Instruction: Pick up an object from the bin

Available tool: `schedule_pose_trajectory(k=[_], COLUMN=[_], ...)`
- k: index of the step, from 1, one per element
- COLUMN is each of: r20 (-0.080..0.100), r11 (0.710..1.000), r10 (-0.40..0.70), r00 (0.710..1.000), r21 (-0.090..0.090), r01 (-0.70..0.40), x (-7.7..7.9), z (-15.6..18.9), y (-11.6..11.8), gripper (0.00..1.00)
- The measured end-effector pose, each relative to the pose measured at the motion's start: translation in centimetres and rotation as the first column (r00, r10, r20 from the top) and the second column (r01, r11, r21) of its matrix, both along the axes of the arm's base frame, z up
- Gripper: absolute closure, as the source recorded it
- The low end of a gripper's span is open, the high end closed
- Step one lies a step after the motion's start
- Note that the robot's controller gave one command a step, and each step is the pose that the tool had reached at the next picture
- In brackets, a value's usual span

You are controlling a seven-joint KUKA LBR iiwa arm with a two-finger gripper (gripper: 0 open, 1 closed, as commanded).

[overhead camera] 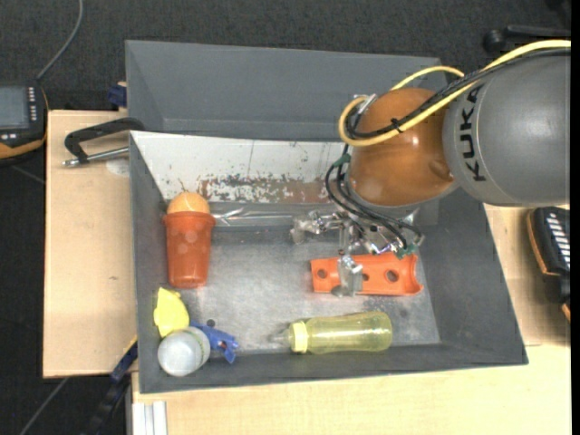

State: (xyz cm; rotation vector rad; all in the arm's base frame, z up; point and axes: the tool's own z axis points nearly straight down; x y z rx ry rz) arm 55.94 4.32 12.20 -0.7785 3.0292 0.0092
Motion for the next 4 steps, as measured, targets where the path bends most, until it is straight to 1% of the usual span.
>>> schedule_pose_trajectory(k=[1, 2, 3, 4], r20=[0.007, 0.004, 0.005, 0.005], r11=[0.993, 0.933, 0.933, 0.933], r10=[0.122, 0.359, 0.359, 0.360], r00=[0.993, 0.933, 0.933, 0.933], r21=[-0.001, -0.004, -0.003, -0.004], r01=[-0.122, -0.359, -0.359, -0.359], x=[1.7, 0.7, 0.7, 0.7], z=[-3.3, -5.1, -5.1, -5.1], y=[-2.4, -2.4, -2.4, -2.4], gripper=[0.00, 1.00, 0.00, 1.00])
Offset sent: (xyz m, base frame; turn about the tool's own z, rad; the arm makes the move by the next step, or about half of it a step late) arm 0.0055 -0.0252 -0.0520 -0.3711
